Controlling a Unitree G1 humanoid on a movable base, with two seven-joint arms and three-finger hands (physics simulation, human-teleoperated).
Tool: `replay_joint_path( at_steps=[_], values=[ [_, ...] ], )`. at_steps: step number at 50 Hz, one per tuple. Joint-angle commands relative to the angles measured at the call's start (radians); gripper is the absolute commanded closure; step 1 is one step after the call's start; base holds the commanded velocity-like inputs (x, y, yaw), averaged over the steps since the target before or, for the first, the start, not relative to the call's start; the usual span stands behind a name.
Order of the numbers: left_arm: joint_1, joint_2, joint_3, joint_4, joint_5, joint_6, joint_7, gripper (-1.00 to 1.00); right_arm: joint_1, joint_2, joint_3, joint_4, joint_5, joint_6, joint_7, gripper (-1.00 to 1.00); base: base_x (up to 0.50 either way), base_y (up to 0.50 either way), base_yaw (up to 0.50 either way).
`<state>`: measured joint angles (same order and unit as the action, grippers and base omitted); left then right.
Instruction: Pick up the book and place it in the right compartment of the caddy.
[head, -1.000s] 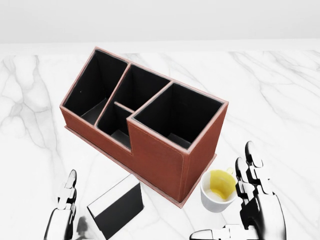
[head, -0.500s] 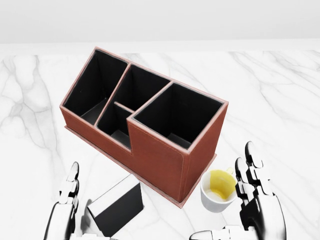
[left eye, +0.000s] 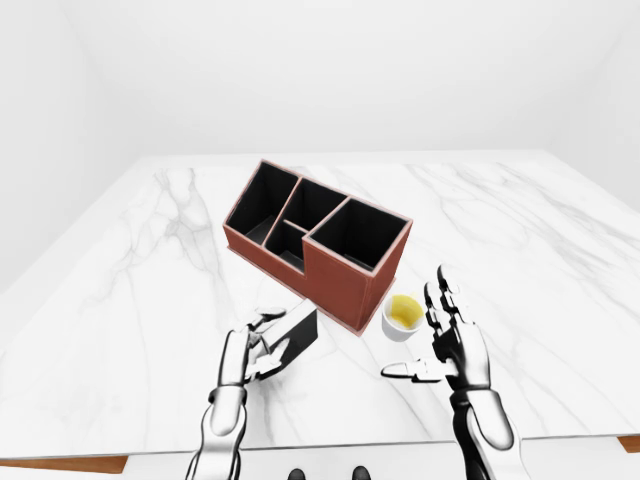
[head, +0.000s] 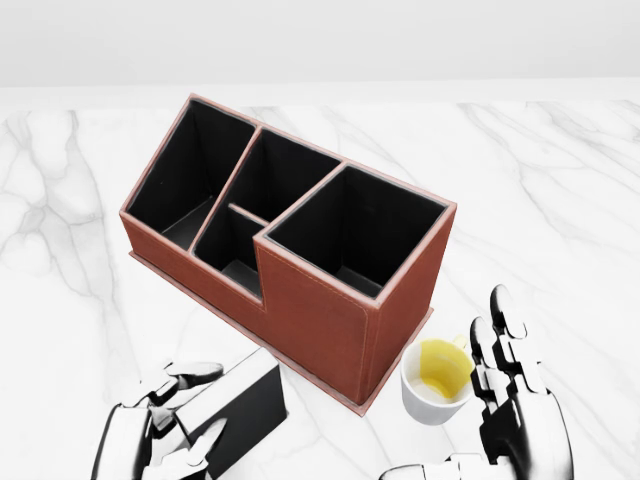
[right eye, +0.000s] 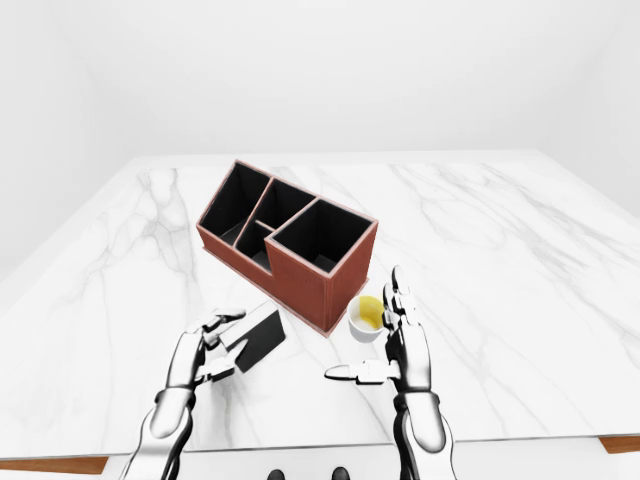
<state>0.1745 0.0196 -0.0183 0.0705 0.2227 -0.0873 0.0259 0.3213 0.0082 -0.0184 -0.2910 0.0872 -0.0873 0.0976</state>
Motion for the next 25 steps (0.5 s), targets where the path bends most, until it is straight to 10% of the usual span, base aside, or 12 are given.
replay_joint_path(
  at_steps=[1, 25],
  values=[
    [-0.009, 0.003, 0.009, 0.023, 0.002, 0.000, 0.003, 1.00, 0.008, 0.001, 0.004, -0.007, 0.001, 0.000, -0.001, -1.00, 0.00, 0.00, 0.00],
    [0.000, 0.002, 0.020, 0.014, -0.014, 0.000, -0.005, 1.00, 0.053, -0.001, 0.025, -0.055, -0.002, 0.000, -0.009, -1.00, 0.00, 0.00, 0.00]
  ],
)
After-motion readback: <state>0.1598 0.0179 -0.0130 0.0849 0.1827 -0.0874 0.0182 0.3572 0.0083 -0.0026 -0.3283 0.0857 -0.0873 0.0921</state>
